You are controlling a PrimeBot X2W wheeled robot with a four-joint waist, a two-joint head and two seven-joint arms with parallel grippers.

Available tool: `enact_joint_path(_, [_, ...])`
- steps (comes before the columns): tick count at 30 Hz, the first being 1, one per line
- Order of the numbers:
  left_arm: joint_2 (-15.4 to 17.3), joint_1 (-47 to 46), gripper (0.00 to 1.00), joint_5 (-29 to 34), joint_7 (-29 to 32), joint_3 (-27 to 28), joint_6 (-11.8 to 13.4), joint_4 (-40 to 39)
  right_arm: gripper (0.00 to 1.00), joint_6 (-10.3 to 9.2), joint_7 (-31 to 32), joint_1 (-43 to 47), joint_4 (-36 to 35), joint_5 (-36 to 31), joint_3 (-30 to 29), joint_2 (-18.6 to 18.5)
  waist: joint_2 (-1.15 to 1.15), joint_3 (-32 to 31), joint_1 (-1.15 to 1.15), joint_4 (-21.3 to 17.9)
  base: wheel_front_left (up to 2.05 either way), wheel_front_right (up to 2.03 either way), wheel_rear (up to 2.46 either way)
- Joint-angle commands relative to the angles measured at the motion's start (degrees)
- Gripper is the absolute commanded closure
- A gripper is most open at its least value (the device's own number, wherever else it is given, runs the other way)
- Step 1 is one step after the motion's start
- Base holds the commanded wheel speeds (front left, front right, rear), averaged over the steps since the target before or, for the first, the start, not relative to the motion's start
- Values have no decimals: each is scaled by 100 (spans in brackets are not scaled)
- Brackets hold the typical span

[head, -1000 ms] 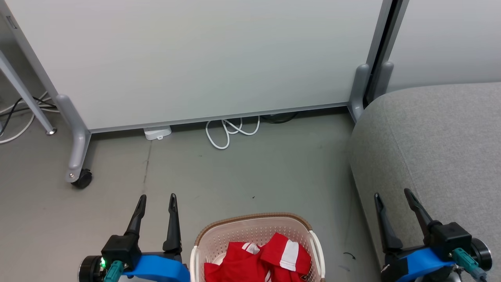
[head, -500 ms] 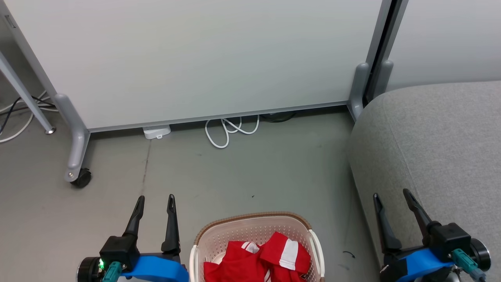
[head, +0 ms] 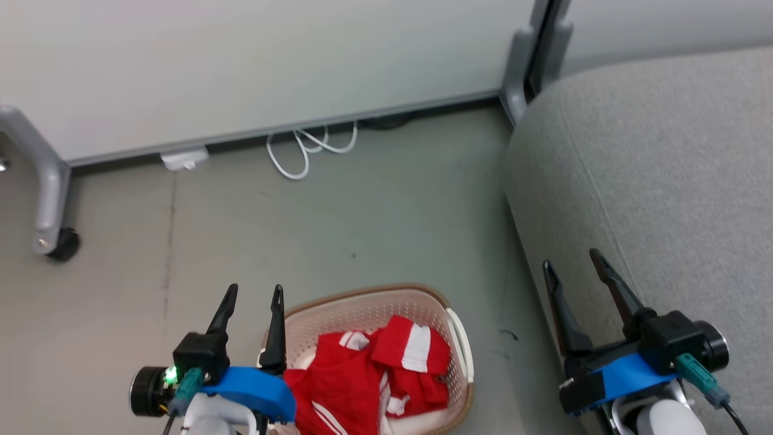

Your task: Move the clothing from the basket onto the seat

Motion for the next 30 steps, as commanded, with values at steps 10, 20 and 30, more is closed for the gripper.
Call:
enact_joint_path(10, [125, -1436, 0, -113, 311, 41, -118, 1849, 0, 3, -146, -724, -194, 280, 279, -13, 0, 1876, 0, -1149, 0, 0, 0])
enact_joint_path(20, [376, -2533, 0, -211, 992, 138, 34, 3203, 0, 3, -205, -1139, -302, 676, 647, -11, 0, 2957, 0, -1688, 0, 0, 0])
enact_joint_path(30, [648, -3132, 0, -116, 1432, 100, 459, 3940, 0, 3, -206, -1212, -532, 1006, 913, -12, 0, 3494, 0, -1953, 0, 0, 0])
